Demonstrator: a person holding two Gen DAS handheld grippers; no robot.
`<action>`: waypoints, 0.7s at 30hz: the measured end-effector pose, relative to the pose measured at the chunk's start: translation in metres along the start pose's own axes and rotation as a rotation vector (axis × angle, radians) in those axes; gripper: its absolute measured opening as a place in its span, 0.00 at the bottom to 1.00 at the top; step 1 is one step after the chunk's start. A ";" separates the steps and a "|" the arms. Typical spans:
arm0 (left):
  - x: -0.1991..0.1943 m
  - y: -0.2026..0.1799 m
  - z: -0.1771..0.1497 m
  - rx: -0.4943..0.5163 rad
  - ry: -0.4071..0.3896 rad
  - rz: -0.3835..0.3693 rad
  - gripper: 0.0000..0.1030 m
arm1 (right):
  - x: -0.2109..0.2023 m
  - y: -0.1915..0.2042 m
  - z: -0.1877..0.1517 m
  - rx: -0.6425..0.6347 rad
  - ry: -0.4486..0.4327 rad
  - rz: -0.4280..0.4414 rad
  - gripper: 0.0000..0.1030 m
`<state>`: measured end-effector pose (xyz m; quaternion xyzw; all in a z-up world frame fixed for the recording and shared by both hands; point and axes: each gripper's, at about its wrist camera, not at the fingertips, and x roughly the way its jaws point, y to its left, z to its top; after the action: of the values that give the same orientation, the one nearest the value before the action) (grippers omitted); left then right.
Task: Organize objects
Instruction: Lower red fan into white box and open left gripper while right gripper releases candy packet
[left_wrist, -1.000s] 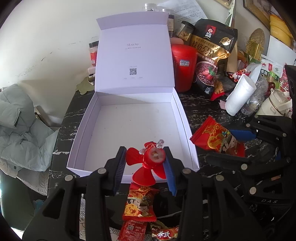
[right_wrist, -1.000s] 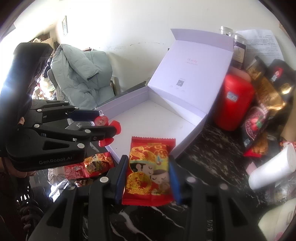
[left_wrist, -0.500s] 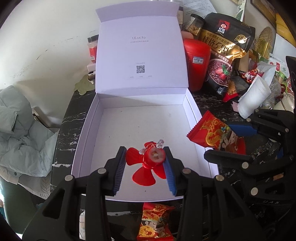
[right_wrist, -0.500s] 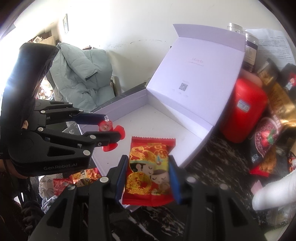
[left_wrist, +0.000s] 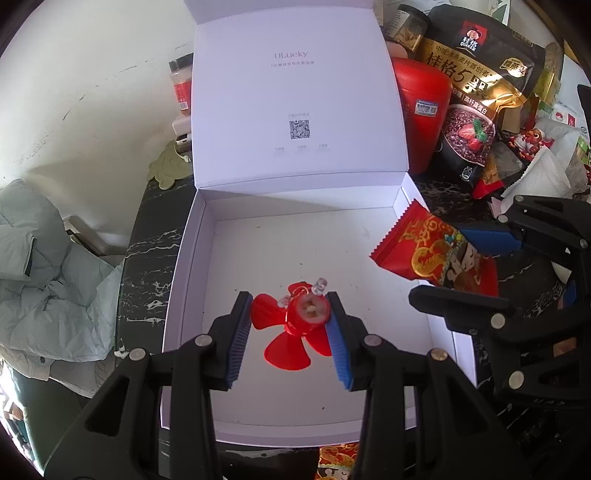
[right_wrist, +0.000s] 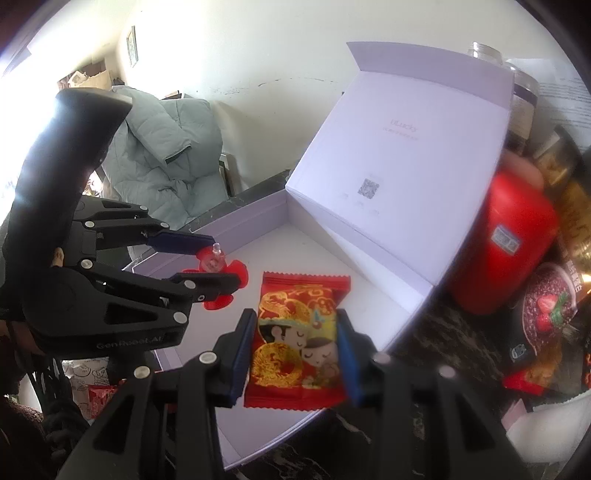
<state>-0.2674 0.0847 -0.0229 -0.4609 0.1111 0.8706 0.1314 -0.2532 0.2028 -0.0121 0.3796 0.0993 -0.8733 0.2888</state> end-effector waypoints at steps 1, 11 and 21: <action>0.002 0.001 0.003 0.001 0.005 0.000 0.37 | 0.001 -0.001 0.002 -0.002 0.000 0.001 0.41; 0.021 0.007 0.027 0.055 0.032 0.025 0.37 | 0.020 -0.011 0.016 -0.004 0.025 0.005 0.41; 0.051 0.012 0.039 0.076 0.076 0.054 0.37 | 0.041 -0.022 0.020 0.024 0.070 0.004 0.41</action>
<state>-0.3287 0.0924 -0.0426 -0.4852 0.1613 0.8509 0.1208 -0.3003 0.1954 -0.0283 0.4138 0.0980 -0.8599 0.2824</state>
